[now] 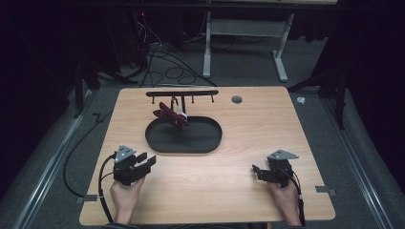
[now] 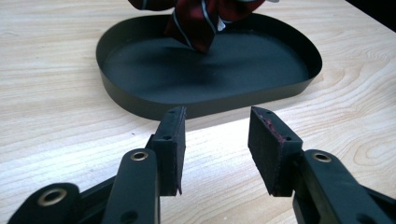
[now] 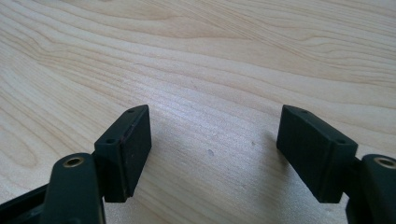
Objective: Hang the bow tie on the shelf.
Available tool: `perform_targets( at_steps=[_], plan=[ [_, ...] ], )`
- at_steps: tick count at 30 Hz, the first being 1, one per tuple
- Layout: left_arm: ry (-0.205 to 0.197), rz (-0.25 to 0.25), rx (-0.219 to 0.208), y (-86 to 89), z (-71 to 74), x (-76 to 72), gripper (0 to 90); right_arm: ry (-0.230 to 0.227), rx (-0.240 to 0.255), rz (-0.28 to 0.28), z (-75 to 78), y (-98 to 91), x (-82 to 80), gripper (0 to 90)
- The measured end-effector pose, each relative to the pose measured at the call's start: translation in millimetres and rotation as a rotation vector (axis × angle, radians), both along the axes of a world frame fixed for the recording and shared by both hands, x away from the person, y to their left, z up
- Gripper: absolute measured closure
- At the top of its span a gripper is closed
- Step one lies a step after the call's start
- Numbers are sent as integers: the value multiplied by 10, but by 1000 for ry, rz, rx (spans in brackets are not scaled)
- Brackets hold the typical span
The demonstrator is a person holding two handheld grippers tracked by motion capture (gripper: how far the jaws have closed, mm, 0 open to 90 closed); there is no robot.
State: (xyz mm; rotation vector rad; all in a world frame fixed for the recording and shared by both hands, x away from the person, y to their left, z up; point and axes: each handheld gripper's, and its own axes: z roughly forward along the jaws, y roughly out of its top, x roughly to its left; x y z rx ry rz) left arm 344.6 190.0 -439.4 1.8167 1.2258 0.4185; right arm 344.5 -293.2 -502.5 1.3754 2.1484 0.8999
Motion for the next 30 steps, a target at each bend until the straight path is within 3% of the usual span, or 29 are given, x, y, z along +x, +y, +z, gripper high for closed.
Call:
perform_targets(
  at_steps=[12, 24, 28, 30],
  plan=[
    [43, -7, 5, -29, -199, -21, 558, 0, 0, 0, 0, 0, 0, 278],
    [57, 14, -4, -13, -339, -31, 548, 0, 1, -1, 0, 1, 0, 278],
    [74, 15, 7, -24, -408, -15, 531, 0, 0, 0, 0, 0, 0, 277],
    [82, 21, 31, -48, -457, 3, 518, 0, 0, -1, 0, 0, 0, 278]
  ],
)
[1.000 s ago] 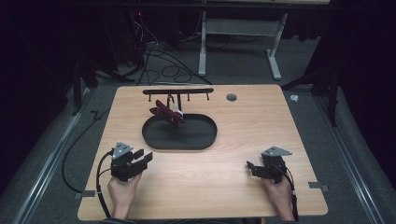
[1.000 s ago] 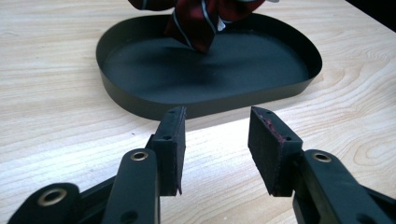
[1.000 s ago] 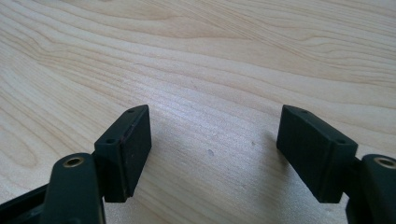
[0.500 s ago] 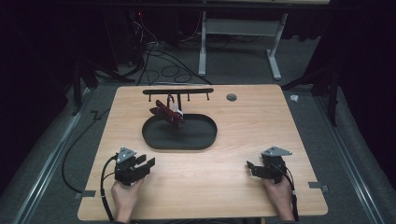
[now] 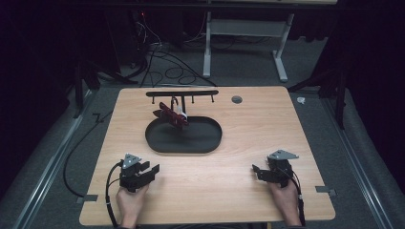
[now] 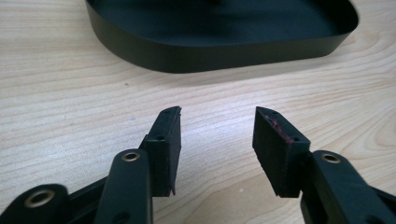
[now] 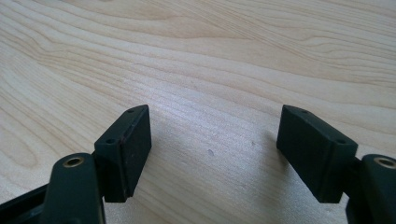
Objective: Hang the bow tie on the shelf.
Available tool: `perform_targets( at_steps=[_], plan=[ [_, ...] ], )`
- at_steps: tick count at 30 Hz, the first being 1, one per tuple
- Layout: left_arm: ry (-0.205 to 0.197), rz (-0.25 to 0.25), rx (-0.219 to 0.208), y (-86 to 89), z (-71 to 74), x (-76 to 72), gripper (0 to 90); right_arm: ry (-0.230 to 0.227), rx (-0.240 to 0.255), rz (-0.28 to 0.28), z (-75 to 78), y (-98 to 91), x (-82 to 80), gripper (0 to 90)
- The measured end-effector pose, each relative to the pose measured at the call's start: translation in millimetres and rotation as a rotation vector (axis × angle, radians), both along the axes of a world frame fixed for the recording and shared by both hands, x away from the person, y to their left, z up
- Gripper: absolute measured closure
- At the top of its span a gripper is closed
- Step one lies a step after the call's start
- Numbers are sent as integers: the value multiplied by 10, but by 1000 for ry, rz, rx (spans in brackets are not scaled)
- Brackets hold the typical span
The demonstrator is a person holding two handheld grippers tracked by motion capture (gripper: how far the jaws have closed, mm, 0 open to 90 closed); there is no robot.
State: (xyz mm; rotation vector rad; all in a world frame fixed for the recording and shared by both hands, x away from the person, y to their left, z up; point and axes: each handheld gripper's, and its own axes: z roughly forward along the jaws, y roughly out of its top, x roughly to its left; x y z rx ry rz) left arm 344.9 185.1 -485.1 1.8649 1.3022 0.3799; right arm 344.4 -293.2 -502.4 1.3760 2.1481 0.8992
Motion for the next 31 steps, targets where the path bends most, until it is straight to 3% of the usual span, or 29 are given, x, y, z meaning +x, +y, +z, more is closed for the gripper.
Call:
perform_targets(
  at_steps=[11, 18, 20, 21, 22, 23, 31],
  plan=[
    [18, 22, 43, -44, -158, 34, 483, 0, 0, 0, 0, 0, 0, 278],
    [-20, 27, 93, -112, -203, 47, 464, 1, 1, -1, 0, 1, -1, 278],
    [-37, 28, 116, -136, -216, 44, 445, 1, 1, -1, 0, 1, 0, 278],
    [-46, 26, 148, -169, -217, 39, 440, 1, 1, -1, 0, 1, -1, 277],
    [-46, 26, 148, -169, -217, 39, 431, 1, 1, -1, 0, 1, -1, 277],
    [-52, 22, 179, -203, -219, 33, 420, 1, 1, -1, 0, 1, 0, 278],
    [-48, 16, 174, -209, -221, 34, 373, 0, 0, -1, 0, 2, -1, 278]
  ],
)
